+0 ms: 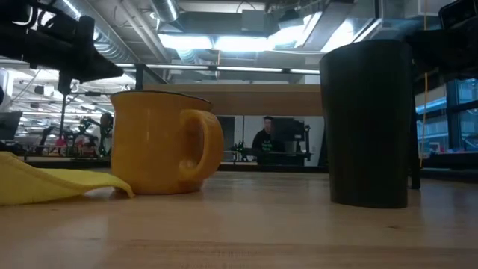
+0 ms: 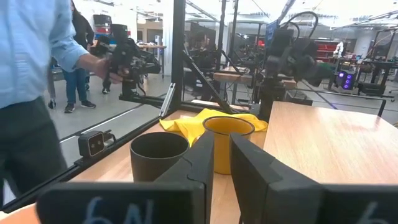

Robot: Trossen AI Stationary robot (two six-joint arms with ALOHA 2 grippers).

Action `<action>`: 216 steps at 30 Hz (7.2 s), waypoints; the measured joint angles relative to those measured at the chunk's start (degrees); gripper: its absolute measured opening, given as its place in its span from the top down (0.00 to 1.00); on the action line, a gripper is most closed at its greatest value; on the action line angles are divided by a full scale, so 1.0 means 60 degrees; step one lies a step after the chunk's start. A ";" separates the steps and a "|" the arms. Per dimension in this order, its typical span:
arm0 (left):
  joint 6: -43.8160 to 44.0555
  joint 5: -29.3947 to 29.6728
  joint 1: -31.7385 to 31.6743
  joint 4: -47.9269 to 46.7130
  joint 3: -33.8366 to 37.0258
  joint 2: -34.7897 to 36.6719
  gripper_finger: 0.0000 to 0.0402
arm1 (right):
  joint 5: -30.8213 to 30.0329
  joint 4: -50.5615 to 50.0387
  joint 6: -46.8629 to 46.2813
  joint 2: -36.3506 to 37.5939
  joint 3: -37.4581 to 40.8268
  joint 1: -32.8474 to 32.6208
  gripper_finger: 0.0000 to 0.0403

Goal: Stack small to large cups/mugs on shelf
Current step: Put the yellow mug on the shelf

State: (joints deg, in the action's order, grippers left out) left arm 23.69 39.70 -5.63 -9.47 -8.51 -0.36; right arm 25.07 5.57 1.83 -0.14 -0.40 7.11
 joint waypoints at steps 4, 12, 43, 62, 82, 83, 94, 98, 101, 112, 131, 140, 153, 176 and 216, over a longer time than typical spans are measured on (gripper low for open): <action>0.1321 -0.0498 0.0011 0.0663 0.0000 0.0000 0.96 | -0.0002 -0.0016 -0.0015 0.0000 -0.0001 -0.0002 0.87; 0.1505 -0.0782 0.0011 0.3142 -0.0160 0.0000 0.96 | 0.0001 -0.0056 -0.0002 -0.0004 0.0001 0.0000 0.87; -0.2528 -0.7584 0.1156 -0.6952 -0.8985 -0.7903 0.96 | 0.0001 -0.0052 0.0001 -0.0007 0.0000 -0.0001 0.87; -0.2245 -0.3876 0.6210 -0.7259 -0.9034 -1.1088 0.95 | 0.0001 -0.0052 -0.0008 -0.0007 -0.0001 0.0001 0.87; -0.3788 -0.4268 0.6172 -0.5929 -0.9038 -1.2983 0.76 | 0.0001 -0.0052 -0.0013 -0.0011 -0.0001 0.0001 0.87; -0.4020 -0.4294 0.6172 -0.5871 -0.9036 -1.3153 0.76 | 0.0000 -0.0052 -0.0005 -0.0011 0.0002 0.0001 0.87; -0.5337 -0.4706 0.5334 -0.4912 -0.9055 -1.4168 0.76 | 0.0001 -0.0052 0.0003 -0.0011 -0.0001 -0.0001 0.87; -0.5330 -0.5034 0.5159 -0.4925 -0.9107 -1.4323 0.75 | 0.0001 -0.0052 -0.0010 -0.0011 -0.0001 -0.0002 0.87; -0.5343 -0.5343 0.5162 -0.5039 -0.9111 -1.4449 0.76 | 0.0001 -0.0052 -0.0009 -0.0011 0.0002 0.0001 0.87; -0.5224 -0.5531 0.5290 -0.5195 -0.9114 -1.4752 0.76 | 0.0001 -0.0052 -0.0013 -0.0011 0.0002 0.0001 0.87; -0.5379 -0.4818 0.4983 -0.5402 -0.9620 -1.4857 0.76 | 0.0001 -0.0076 -0.0002 -0.0011 0.0002 0.0000 0.87; -0.5661 -0.4956 0.4497 -0.5219 -0.9095 -1.4914 0.76 | 0.0001 -0.0107 0.0000 -0.0011 0.0002 0.0001 0.87; -0.6044 -0.4902 0.4109 -0.4612 -0.8473 -1.4899 0.76 | 0.0001 -0.0119 -0.0014 -0.0011 0.0000 0.0000 0.87; -0.6559 -0.4791 0.4267 -0.4132 -0.8029 -1.4930 0.91 | 0.0001 -0.0125 -0.0004 -0.0011 -0.0001 0.0001 0.87; -0.4274 -0.5135 0.4654 -0.4799 -0.8561 -1.4979 0.96 | 0.0001 -0.0125 -0.0016 -0.0011 0.0002 0.0001 0.87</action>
State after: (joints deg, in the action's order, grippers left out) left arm -1.96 8.89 22.29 -38.27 -59.88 -90.24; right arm 25.08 4.82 1.74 -0.21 -0.38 7.11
